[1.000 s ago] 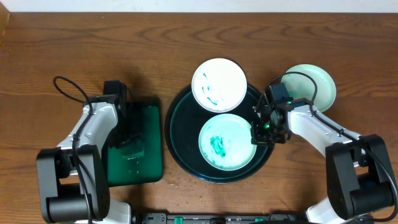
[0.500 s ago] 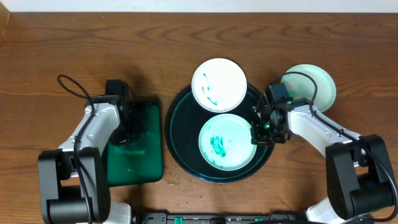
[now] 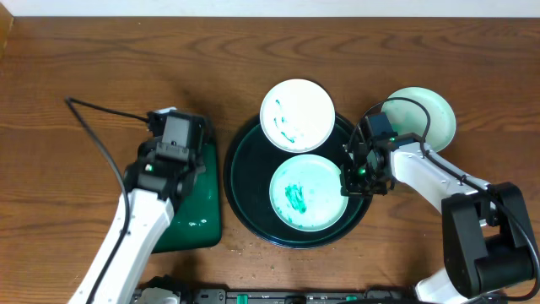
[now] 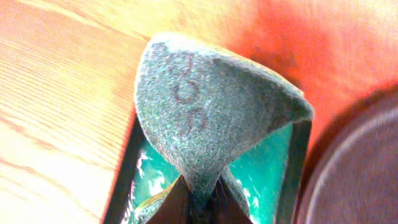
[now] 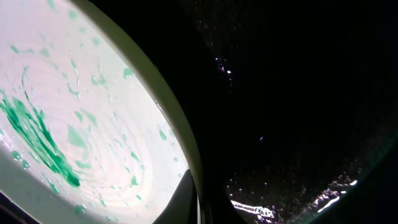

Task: Clean dirty plates on tray and stack at the side
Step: 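Grasp the grey-green sponge in the green tray with the left gripper, then carry the sponge with the left gripper onto the held plate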

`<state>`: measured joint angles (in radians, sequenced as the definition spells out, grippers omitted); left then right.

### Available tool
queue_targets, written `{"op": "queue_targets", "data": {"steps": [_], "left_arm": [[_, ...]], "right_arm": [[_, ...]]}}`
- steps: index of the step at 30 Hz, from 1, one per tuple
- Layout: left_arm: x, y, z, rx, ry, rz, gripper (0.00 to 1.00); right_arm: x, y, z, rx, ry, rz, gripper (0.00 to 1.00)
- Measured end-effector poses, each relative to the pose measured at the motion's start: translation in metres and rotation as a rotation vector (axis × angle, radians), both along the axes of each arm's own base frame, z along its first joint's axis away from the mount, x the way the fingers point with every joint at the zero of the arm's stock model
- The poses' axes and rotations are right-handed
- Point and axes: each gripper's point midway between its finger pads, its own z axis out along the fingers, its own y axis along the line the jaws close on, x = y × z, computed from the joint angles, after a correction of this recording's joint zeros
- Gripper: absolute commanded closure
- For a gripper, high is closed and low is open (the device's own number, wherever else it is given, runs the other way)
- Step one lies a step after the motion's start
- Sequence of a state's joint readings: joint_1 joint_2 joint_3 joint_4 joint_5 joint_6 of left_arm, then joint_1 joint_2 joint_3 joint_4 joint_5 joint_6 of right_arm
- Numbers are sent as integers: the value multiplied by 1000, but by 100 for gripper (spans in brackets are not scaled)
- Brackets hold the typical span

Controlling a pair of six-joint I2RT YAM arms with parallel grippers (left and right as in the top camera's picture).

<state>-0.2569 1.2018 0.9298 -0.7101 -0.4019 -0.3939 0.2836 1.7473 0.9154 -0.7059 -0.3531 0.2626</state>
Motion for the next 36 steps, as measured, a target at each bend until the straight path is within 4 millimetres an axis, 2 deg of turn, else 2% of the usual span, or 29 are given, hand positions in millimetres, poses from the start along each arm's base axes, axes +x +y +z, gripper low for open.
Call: {"op": "queue_targets", "data": {"steps": [4,10,21,36], "left_arm": [[-3,5,27,78,-107,39,93],[-5,5,45,164,-184,60,93],[-6,5,58,245,-237,80,93],[-7,8,61,262,-245,91,93]], "right_arm": [[0,0,0,0,-2,6,99],[0,0,0,0,-3,9,99],[0,0,0,0,-4,10,99],[0,0,0,0,-4,10,99]]}}
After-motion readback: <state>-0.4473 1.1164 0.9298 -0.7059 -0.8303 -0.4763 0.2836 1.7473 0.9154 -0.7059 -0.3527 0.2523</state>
